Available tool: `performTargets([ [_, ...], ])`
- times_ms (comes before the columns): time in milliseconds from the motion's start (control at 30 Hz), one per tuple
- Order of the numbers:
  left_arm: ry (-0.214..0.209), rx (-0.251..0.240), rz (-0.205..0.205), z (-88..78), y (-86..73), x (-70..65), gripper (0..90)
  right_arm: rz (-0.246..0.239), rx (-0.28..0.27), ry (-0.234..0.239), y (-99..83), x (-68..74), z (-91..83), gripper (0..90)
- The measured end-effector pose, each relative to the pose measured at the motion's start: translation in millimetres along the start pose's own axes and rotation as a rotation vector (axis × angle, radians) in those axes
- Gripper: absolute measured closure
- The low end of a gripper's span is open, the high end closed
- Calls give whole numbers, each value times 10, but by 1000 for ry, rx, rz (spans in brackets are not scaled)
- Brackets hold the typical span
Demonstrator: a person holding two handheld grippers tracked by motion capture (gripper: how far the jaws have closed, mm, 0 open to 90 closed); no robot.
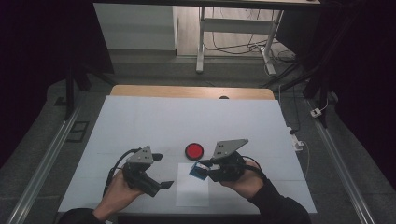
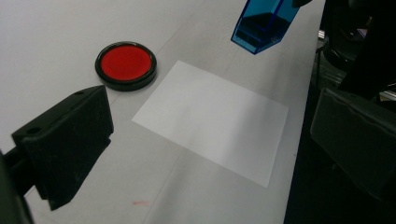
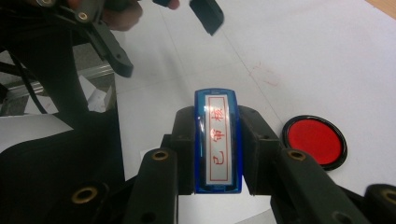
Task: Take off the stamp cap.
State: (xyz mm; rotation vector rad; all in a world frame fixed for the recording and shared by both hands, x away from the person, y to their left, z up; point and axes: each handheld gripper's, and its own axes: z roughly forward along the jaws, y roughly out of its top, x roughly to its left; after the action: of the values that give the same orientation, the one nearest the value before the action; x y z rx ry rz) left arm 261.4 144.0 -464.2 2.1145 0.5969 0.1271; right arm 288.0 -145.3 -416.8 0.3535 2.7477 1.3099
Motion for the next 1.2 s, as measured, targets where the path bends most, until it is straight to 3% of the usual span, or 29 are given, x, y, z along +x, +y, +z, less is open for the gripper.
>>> performTargets([
  [867,-134,25,129,552,209,-55,0,-48,-24,54,32,61,-8,698],
  [1067,-167,56,138,633,234,-75,0,-55,-24,65,35,77,-4,698],
  [1200,-187,36,138,632,235,-83,25,-58,-28,73,35,82,3,698],
])
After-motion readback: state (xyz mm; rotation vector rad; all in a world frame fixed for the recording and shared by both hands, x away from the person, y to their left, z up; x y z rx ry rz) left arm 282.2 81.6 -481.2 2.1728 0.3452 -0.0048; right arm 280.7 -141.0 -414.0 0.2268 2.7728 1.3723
